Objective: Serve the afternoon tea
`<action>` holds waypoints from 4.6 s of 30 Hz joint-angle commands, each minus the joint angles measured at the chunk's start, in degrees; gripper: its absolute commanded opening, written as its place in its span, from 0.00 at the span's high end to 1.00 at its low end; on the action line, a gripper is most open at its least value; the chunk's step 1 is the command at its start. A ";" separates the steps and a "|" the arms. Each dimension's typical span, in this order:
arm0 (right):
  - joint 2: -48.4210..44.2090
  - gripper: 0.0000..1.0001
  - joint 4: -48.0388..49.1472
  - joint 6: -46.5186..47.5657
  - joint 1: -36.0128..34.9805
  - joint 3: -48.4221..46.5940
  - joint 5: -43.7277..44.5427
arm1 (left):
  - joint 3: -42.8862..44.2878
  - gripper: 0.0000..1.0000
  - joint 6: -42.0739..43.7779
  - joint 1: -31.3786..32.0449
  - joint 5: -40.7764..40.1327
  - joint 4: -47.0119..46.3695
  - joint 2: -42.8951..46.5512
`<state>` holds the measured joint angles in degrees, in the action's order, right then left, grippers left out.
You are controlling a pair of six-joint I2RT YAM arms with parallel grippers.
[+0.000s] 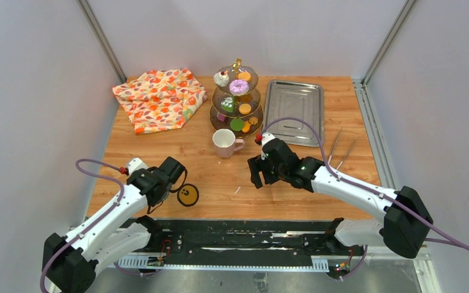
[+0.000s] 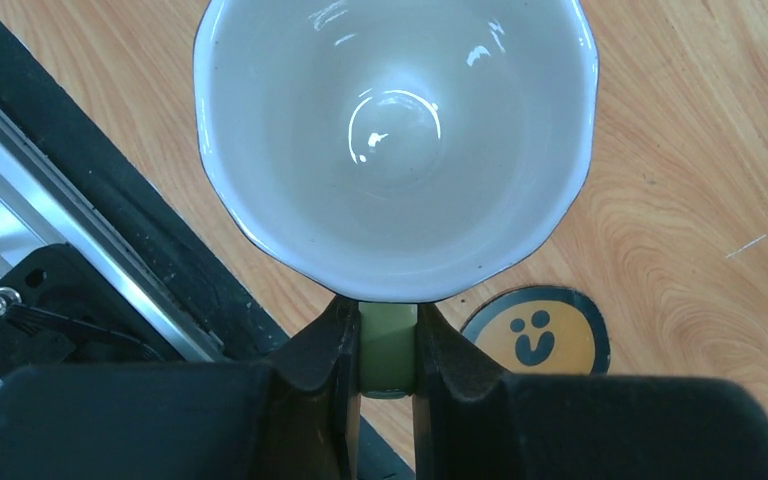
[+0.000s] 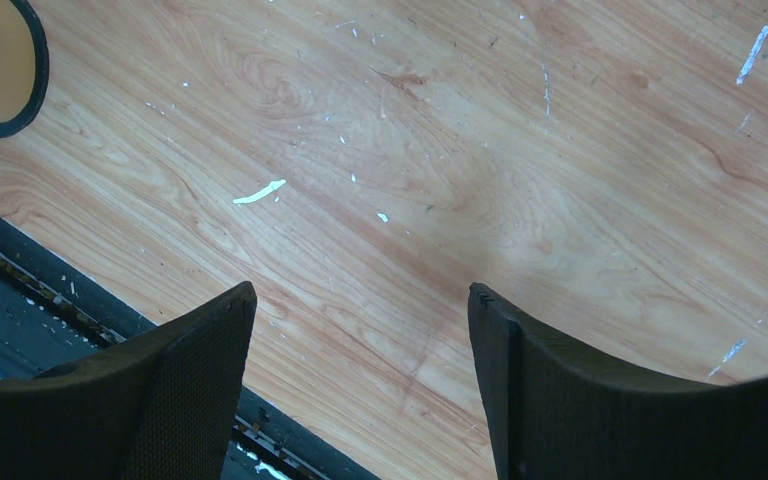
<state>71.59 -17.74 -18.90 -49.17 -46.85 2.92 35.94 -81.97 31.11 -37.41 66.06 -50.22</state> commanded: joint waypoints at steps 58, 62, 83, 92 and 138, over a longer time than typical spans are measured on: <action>-4.26 0.24 -1.33 1.37 -0.32 1.66 0.20 | 0.66 0.52 -5.85 5.90 3.08 0.34 1.94; -4.31 0.24 -1.39 1.46 -0.32 1.75 0.29 | 0.36 0.57 -6.62 5.90 2.70 0.38 2.66; -4.01 0.24 -1.04 1.69 -0.36 1.78 -0.51 | -0.63 1.00 -9.25 5.95 2.05 5.69 7.55; -4.17 0.24 -1.03 1.75 -0.34 1.95 -0.57 | 0.67 0.86 -9.10 5.90 0.13 5.37 4.48; 12.59 0.14 9.13 23.98 8.80 -13.82 -12.53 | 34.76 0.10 54.20 1.50 23.36 -24.88 -5.05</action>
<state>79.68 -12.64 -0.27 -43.66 -56.77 -4.36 68.23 -39.03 35.83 -22.48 50.96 -53.32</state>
